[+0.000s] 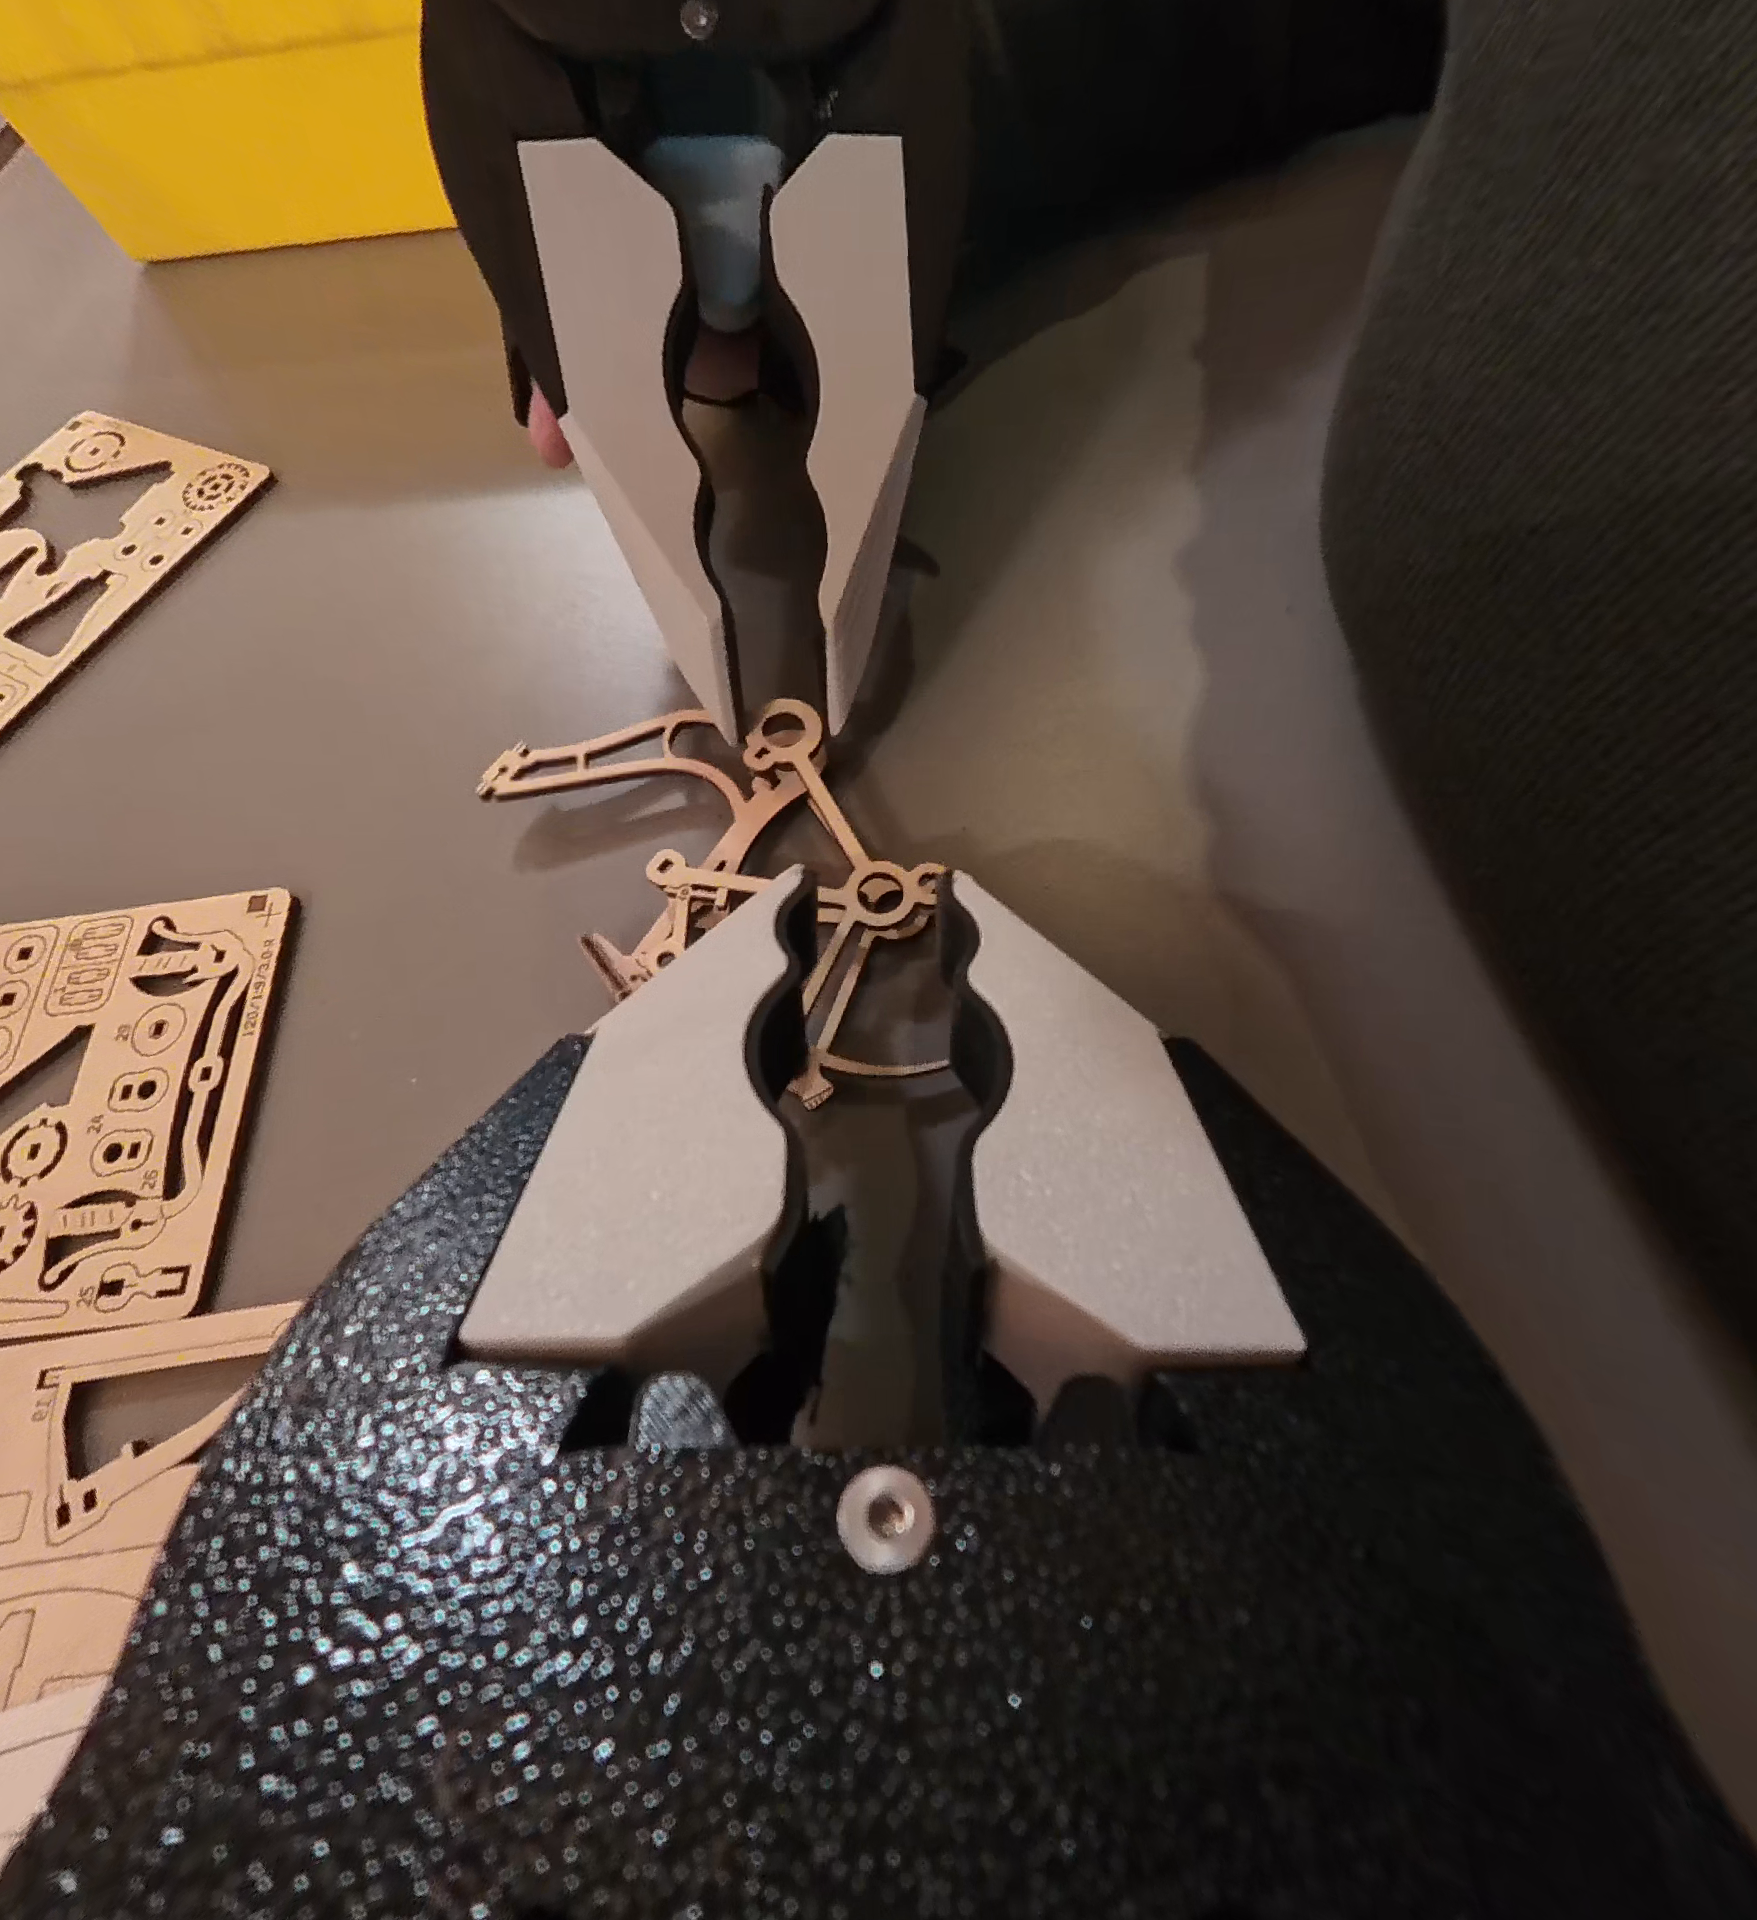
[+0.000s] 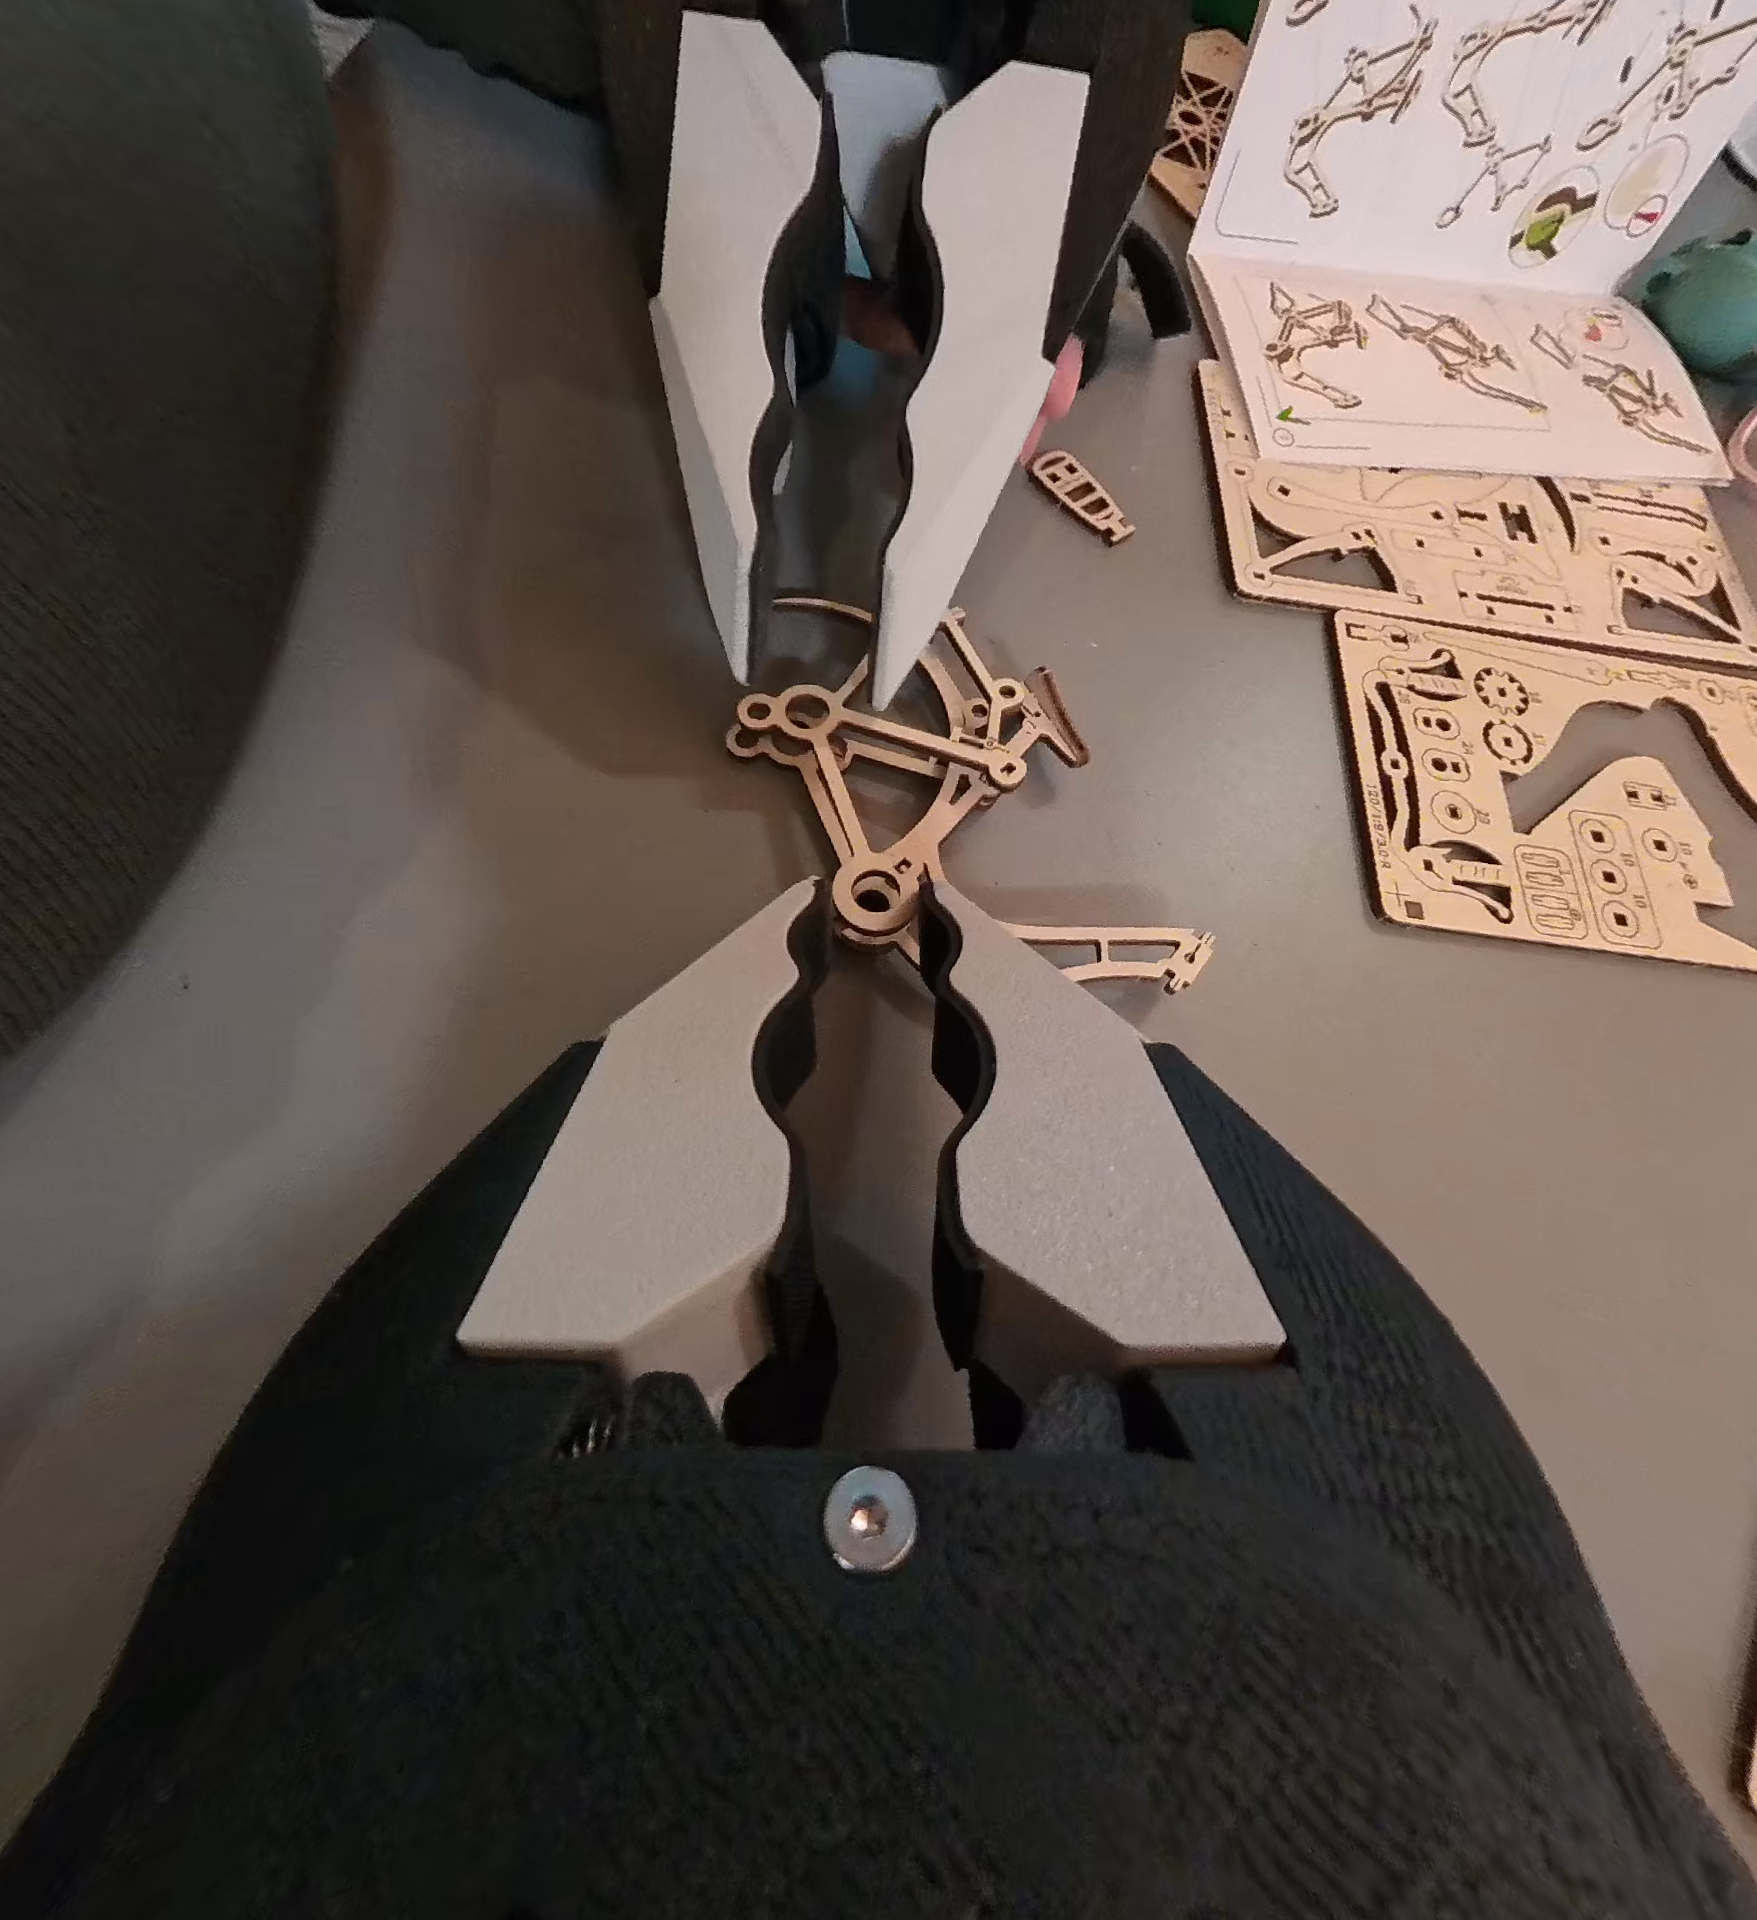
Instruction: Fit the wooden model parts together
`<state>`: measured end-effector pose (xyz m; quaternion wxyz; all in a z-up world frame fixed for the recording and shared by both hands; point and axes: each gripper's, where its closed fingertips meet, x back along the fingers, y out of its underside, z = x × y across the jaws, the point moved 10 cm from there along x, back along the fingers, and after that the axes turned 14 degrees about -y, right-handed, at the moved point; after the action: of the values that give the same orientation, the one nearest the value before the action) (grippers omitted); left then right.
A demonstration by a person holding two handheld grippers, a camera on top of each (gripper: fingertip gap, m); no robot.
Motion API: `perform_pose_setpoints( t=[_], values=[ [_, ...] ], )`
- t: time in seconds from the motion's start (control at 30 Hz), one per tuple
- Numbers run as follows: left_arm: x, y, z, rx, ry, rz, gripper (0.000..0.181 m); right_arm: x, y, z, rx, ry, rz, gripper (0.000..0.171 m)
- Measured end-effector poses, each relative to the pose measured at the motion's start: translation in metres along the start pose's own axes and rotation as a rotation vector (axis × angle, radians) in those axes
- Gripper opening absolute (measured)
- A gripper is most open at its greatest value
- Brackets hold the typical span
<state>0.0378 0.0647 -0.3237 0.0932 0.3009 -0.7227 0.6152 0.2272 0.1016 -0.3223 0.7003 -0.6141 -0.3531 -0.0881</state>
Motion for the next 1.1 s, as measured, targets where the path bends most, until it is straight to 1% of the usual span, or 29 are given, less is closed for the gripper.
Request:
perform_pose_setpoints(
  t=[0.17, 0.3, 0.5, 0.63, 0.73, 0.97, 1.1],
  values=[
    [0.002, -0.001, 0.001, -0.020, -0.001, 0.013, 0.020, 0.002, 0.000, 0.001, 0.026, -0.008, 0.008, 0.015],
    [0.010, -0.003, -0.003, -0.037, -0.043, 0.036, 0.021, 0.004, 0.001, 0.003, 0.031, -0.012, 0.035, 0.014],
    [0.025, 0.002, -0.016, 0.007, -0.086, 0.031, 0.024, 0.004, 0.002, 0.004, 0.065, -0.067, 0.038, 0.015],
    [0.021, 0.003, -0.014, 0.009, -0.081, 0.021, 0.024, 0.003, 0.003, 0.006, 0.072, -0.076, 0.020, 0.015],
    [0.015, 0.003, -0.014, 0.020, -0.097, -0.003, 0.021, 0.001, 0.004, 0.007, 0.081, -0.081, -0.002, 0.015],
    [0.007, 0.005, -0.019, 0.176, -0.103, -0.066, 0.018, 0.000, 0.004, 0.008, 0.084, -0.090, -0.006, 0.015],
    [0.004, 0.005, -0.020, 0.205, -0.109, -0.093, 0.015, 0.000, 0.004, 0.009, 0.083, -0.093, -0.010, 0.015]
  ],
)
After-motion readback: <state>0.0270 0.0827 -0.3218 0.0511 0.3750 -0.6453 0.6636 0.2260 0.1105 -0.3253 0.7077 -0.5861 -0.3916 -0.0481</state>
